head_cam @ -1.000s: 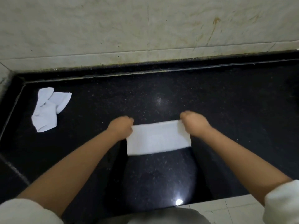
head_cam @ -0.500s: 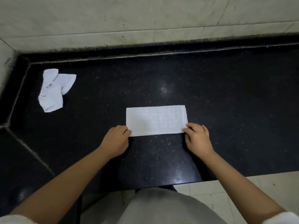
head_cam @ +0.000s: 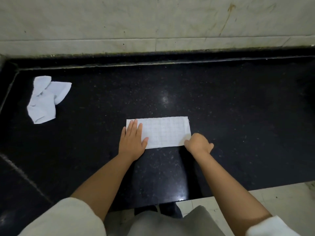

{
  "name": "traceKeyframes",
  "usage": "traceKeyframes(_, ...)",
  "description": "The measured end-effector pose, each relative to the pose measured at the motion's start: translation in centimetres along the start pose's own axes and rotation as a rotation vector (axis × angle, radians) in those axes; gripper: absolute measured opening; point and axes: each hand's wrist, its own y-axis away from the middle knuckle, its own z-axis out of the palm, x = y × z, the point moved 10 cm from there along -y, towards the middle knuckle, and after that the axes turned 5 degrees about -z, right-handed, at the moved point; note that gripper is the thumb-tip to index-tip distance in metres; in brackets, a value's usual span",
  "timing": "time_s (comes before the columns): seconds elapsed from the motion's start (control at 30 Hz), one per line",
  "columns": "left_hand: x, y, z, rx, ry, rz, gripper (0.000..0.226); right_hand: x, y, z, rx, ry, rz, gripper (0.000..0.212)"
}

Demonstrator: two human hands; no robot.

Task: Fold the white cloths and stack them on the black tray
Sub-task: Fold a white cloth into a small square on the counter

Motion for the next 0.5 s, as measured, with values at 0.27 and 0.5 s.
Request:
traceKeyframes(0.27, 0.1, -0.3, 0.1, -0.018, 0.003, 0.023, 0.064, -3.2, 2.6, -3.5, 0.246, -0.585, -0.226, 0.012)
traceKeyframes(0.5, -7.6, 1.8, -2.6, 0.121, 0.172, 0.016, 0.088, -14.2, 7.0, -2.7, 0.284, -0.606, -0.560, 0.008)
